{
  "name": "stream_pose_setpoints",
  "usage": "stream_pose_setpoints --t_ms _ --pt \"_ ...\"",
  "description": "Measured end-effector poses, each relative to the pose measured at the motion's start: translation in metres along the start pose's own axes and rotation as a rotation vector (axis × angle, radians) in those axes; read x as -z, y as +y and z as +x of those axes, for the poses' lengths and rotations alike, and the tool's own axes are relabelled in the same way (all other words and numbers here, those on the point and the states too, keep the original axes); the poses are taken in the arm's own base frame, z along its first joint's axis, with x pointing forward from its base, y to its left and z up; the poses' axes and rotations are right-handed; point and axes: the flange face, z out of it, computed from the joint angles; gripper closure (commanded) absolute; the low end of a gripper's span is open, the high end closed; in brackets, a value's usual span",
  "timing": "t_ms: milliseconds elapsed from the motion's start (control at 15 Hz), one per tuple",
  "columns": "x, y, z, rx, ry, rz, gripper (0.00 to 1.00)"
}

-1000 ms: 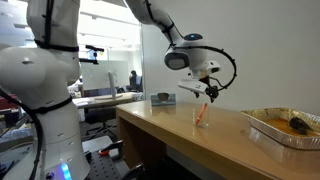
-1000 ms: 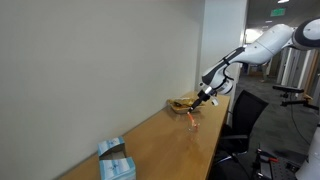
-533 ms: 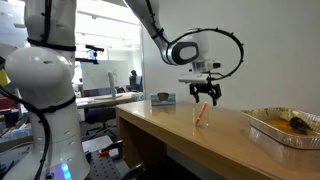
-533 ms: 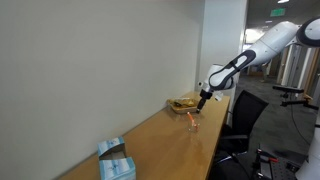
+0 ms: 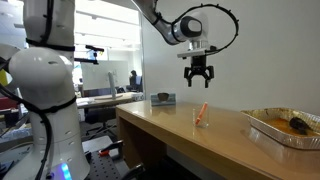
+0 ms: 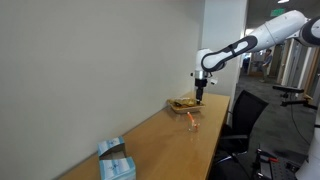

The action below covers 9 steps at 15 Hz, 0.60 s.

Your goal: Put the marker in the glass

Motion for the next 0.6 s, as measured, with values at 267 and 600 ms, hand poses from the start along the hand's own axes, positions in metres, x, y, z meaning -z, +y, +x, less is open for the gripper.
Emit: stream_pose_setpoints --t_ms 267,600 --pt "-0.005 0.005 0.014 -0.001 -0.019 0.006 0.0" --pt "0.008 0.007 0.024 -0.011 0.012 -0.006 0.0"
